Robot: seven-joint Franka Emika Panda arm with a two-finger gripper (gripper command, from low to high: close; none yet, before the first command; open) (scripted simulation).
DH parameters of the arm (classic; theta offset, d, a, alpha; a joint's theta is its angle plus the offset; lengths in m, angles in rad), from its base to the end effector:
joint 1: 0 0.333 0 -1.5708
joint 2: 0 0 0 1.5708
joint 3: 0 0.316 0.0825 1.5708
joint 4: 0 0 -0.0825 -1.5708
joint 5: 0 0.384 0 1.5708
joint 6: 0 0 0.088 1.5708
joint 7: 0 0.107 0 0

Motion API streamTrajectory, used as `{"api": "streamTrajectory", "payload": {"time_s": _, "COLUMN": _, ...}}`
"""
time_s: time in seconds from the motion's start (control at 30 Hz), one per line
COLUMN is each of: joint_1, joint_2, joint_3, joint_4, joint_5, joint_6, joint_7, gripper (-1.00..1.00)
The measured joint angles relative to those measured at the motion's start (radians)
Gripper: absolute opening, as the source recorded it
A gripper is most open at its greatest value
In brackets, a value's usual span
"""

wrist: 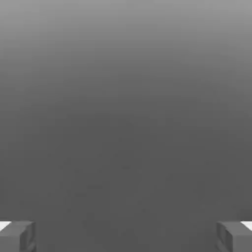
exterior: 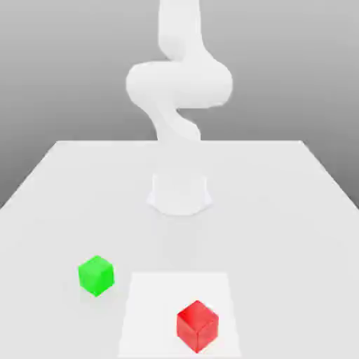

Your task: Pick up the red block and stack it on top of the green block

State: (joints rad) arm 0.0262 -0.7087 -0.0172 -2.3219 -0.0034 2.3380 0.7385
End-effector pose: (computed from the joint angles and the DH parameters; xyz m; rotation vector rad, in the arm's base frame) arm 0.3810 0.0012 0.6709 -2.5337 0.9655 -0.9522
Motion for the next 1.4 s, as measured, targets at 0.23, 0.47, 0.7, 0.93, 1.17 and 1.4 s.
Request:
{"api": "streamTrajectory", "payload": {"time_s": 0.23, "joint_1": 0.067, "joint_2": 0.26, "joint_3": -0.048, "joint_4": -0.062, "joint_5": 0.002, "joint_6": 0.108, "joint_7": -0.184, "gripper": 0.0}}
{"api": "streamTrajectory", "payload": {"time_s": 0.47, "joint_1": 0.112, "joint_2": 0.514, "joint_3": -0.076, "joint_4": -0.123, "joint_5": 0.024, "joint_6": 0.214, "joint_7": -0.377, "gripper": 0.0}}
{"api": "streamTrajectory", "payload": {"time_s": 0.7, "joint_1": 0.125, "joint_2": 0.768, "joint_3": -0.068, "joint_4": -0.184, "joint_5": 0.041, "joint_6": 0.319, "joint_7": -0.567, "gripper": 0.0}}
{"api": "streamTrajectory", "payload": {"time_s": 0.93, "joint_1": 0.105, "joint_2": 1.021, "joint_3": -0.039, "joint_4": -0.189, "joint_5": 0.056, "joint_6": 0.486, "joint_7": -0.657, "gripper": 0.0}}
{"api": "streamTrajectory", "payload": {"time_s": 1.17, "joint_1": 0.097, "joint_2": 1.07, "joint_3": -0.03, "joint_4": -0.182, "joint_5": 0.061, "joint_6": 0.525, "joint_7": -0.662, "gripper": -1.0}}
{"api": "streamTrajectory", "payload": {"time_s": 1.4, "joint_1": 0.099, "joint_2": 0.875, "joint_3": -0.066, "joint_4": -0.223, "joint_5": 0.021, "joint_6": 0.373, "joint_7": -0.614, "gripper": -1.0}}
